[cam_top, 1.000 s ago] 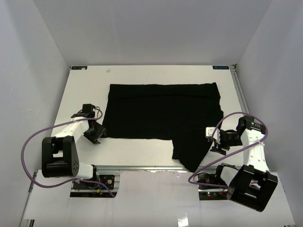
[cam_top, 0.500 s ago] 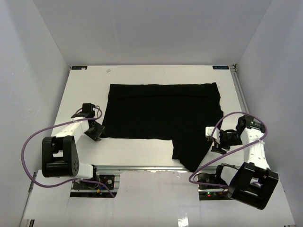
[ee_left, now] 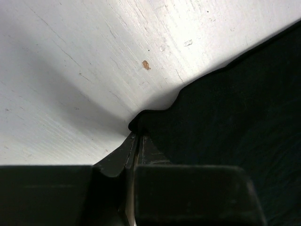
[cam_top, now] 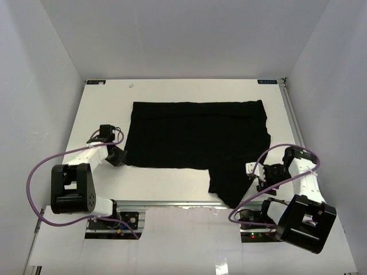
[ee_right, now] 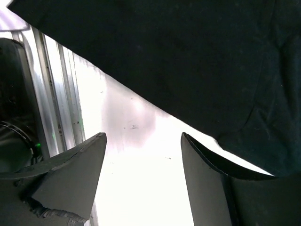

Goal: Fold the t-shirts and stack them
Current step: Grap the side of the flattened tshirt closest away from the robot with both arms

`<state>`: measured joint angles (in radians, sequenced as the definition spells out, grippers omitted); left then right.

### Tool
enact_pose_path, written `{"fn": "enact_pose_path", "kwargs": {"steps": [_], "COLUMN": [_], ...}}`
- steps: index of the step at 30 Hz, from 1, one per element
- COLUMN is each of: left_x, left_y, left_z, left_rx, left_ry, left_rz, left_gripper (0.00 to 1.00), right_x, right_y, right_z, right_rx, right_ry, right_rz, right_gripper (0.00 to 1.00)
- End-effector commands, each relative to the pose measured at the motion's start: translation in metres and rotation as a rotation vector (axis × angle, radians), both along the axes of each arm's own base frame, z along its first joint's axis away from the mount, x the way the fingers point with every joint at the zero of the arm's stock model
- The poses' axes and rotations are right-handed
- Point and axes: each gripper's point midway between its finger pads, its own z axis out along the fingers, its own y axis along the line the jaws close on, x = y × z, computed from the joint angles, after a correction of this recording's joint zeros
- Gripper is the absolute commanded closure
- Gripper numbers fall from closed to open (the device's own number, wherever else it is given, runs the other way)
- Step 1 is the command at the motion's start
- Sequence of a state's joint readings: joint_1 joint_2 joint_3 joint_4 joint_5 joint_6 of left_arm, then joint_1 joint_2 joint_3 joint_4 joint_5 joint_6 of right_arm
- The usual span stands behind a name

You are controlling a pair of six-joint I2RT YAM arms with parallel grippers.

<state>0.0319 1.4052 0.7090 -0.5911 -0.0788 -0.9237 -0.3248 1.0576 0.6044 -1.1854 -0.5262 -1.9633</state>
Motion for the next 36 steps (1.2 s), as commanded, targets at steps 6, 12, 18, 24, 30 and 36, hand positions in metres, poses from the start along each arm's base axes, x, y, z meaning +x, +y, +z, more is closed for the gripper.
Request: {"fn": "enact_pose_path", "kwargs": {"steps": [6,12,18,24,30,36], "left_x": [-0.006,-0.002,0.001,0.0,0.001,0.002], "left_y": [-0.003,-0.006,-0.007,-0.008,-0.009,-0.008], "left_z": [-0.002,0.005,0.008,0.007,0.005,0.006], "left_rx": [-0.011,-0.023,-0.03,-0.036,-0.04,-0.036], "left_ry": [-0.006,-0.031,-0.038,-0.034,-0.021,-0.023], "left_rz": [-0.035,-0.044,-0.042,-0.044,-0.048,-0.049], "left_gripper": [0.92,0.92,0.93,0.92,0.92,0.92], "right_x": [0.036,0.056,0.071,0.087,0.072,0.063], "right_y": [0.008,0.01,0.003,-0.001,0.002,0.009], "right_z": [0.015,0.0,-0.013,-0.016,-0.034,-0.031], "right_rx": [0.039,0.054,0.034,0.026,-0.01,0.011], "right_ry": [-0.204,-0.165,-0.127,-0.13,-0.096,-0.102], "right_rz": [0.271,0.255,0.221,0.209,0.275,0.291], "right_gripper": [0.28,0.31,0.35,0.36,0.38,0.38]}}
